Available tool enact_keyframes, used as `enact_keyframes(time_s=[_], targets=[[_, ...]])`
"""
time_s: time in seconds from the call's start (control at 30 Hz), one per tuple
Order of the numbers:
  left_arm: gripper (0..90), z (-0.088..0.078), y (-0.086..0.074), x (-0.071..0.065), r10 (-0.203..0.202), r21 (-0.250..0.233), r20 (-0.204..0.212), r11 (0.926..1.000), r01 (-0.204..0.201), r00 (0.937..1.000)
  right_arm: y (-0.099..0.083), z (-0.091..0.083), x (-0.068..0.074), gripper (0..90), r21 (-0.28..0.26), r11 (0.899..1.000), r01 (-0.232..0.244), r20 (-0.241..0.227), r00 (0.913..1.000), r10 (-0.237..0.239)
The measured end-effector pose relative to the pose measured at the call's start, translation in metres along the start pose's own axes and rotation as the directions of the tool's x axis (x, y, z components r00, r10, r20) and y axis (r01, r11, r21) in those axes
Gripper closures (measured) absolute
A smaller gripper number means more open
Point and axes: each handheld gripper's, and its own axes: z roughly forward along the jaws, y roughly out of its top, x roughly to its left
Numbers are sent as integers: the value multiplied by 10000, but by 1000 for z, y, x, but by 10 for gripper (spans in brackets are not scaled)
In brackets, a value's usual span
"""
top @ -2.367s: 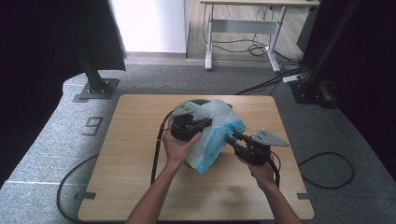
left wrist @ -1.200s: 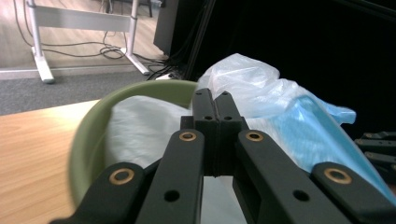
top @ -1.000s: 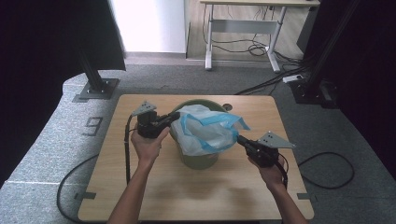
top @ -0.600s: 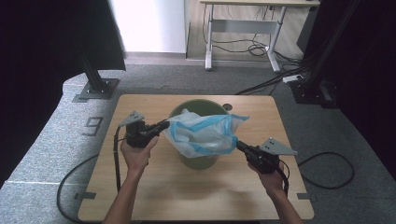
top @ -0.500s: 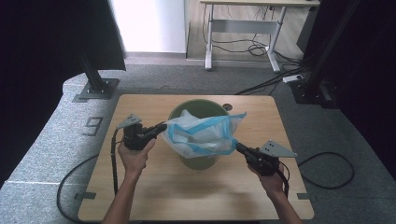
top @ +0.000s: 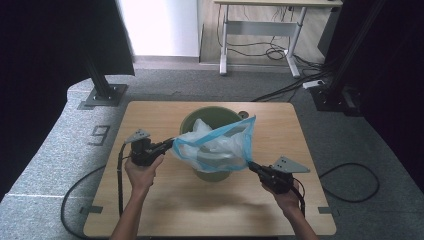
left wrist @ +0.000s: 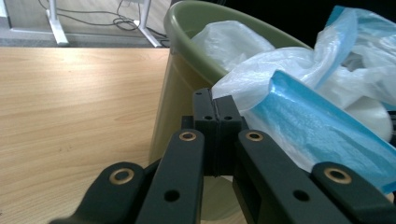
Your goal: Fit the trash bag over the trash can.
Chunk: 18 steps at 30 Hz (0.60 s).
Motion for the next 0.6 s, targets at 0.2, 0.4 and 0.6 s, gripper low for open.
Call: enact_keyframes(time_s=[0.2,0.4,0.6], targets=[[898,8,2,7,-155,49,-98,9999,155,9998,1,3,-5,889,25,9999,-135,86,9999,134],[897,7,3,8,-2,-45,0,10000,2,10000,1,5,-5,888,128,9999,-91,79,9999,90],[824,-11,13,-1,559,-404,145,9977,-553,9983,3,5,-5,887,191,9995,-241,-156,9996,244]])
